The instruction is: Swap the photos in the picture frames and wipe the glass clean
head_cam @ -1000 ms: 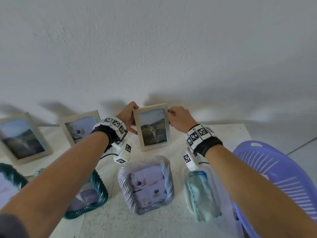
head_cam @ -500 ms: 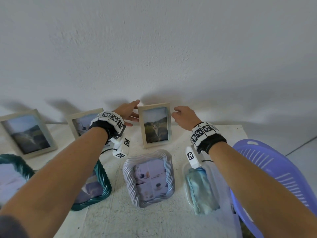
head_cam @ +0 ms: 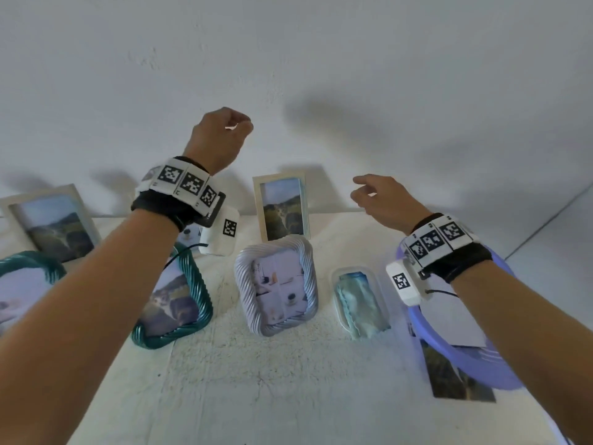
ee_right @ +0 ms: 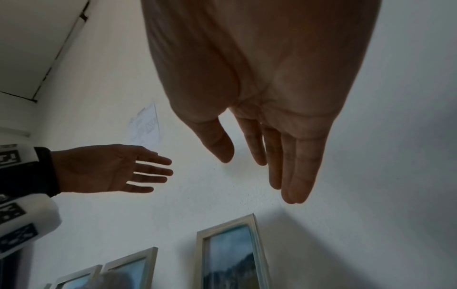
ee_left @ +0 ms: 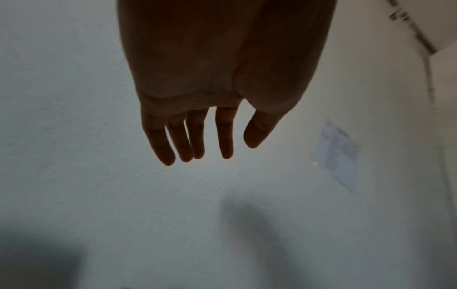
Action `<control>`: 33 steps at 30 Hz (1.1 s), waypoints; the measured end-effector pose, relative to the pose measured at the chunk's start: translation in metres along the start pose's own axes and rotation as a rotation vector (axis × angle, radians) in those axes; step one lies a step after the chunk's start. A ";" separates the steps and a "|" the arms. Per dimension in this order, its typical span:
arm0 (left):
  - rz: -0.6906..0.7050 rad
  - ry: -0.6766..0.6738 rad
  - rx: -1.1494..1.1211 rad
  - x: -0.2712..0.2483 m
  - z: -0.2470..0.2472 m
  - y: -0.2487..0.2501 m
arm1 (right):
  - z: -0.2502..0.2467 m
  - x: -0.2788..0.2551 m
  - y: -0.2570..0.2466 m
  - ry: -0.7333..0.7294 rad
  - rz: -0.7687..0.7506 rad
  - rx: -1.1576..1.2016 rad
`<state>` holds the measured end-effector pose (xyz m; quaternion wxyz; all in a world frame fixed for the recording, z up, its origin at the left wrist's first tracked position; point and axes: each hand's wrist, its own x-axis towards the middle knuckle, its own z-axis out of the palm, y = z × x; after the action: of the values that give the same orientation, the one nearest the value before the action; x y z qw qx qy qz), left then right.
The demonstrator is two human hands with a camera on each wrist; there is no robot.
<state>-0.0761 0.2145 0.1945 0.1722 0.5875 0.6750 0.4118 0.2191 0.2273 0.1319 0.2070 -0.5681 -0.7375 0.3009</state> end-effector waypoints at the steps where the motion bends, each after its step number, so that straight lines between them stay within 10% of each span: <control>1: 0.033 -0.012 -0.012 -0.012 0.001 0.007 | -0.002 -0.014 0.002 0.004 0.005 -0.015; 16: 0.188 -0.543 0.091 -0.183 0.158 0.026 | -0.006 -0.210 0.106 -0.418 0.087 -0.568; 33: 0.229 -0.755 0.598 -0.233 0.323 0.054 | -0.113 -0.229 0.179 -0.171 -0.157 -0.415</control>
<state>0.2482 0.1096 -0.0174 0.1823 0.7897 0.5853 -0.0251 0.4816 0.0613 0.1012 0.0455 -0.5119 -0.8402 0.1729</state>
